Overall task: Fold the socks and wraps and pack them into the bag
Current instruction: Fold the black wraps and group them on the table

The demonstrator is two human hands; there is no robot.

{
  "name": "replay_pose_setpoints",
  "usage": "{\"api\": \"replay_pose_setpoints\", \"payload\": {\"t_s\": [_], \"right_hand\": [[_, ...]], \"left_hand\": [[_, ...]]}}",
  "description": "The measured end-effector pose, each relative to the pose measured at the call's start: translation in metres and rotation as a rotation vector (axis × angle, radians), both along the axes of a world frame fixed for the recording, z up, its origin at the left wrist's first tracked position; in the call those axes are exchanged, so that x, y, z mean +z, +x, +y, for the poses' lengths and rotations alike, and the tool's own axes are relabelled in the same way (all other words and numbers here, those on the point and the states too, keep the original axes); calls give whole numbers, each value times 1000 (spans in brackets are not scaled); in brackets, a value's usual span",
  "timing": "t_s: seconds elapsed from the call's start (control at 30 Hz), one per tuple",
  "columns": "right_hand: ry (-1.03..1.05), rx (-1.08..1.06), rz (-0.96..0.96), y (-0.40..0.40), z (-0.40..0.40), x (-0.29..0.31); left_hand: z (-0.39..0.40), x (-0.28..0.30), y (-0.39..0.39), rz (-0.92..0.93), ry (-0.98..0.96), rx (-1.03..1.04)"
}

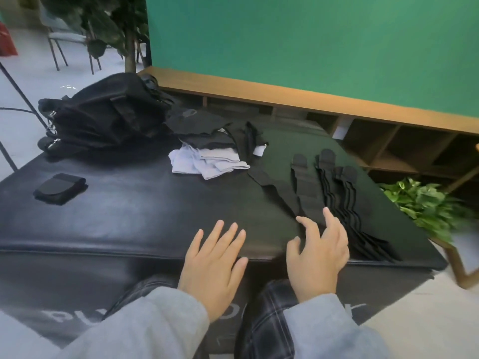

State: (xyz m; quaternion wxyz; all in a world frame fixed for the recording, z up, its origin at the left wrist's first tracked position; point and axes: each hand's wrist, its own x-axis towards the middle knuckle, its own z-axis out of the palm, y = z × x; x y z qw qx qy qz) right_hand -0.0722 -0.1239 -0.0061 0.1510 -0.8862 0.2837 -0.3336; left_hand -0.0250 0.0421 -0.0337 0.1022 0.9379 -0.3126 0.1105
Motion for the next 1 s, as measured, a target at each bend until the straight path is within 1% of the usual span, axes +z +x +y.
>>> {"api": "replay_pose_setpoints", "payload": {"t_s": [0.07,0.13,0.2,0.27,0.3,0.37,0.47,0.57,0.67,0.73,0.83,0.9,1.0], "right_hand": [[46,17,100,-5,-9,-2],[107,69,147,-6,-14,-4],[130,89,93,-5,-14,-1],[94,60,46,0,-15,5],[62,47,68,3,-17,9],[20,49,172,9,-23,15],[70,81,304,16,-34,24],[52,83,373,22,-44,33],[-13,91,428,26,-54,46],[-49,101,429,27,-56,55],[-40,110,362,30,-57,64],[36,127,293,33,-57,67],[244,158,181,35,-55,70]], "left_hand": [[-1,0,0,13,-11,14],[-2,0,-1,16,-15,17],[-1,1,-2,25,-2,14],[0,3,-2,51,13,12],[0,4,-2,59,15,12],[1,5,-2,63,13,12],[1,6,-3,67,-1,15],[1,6,-3,80,-23,19],[1,4,-2,80,-34,17],[1,2,-1,73,-39,15],[1,1,-1,66,-52,13],[2,1,-1,66,-53,9],[2,2,-1,67,-61,0]]}}
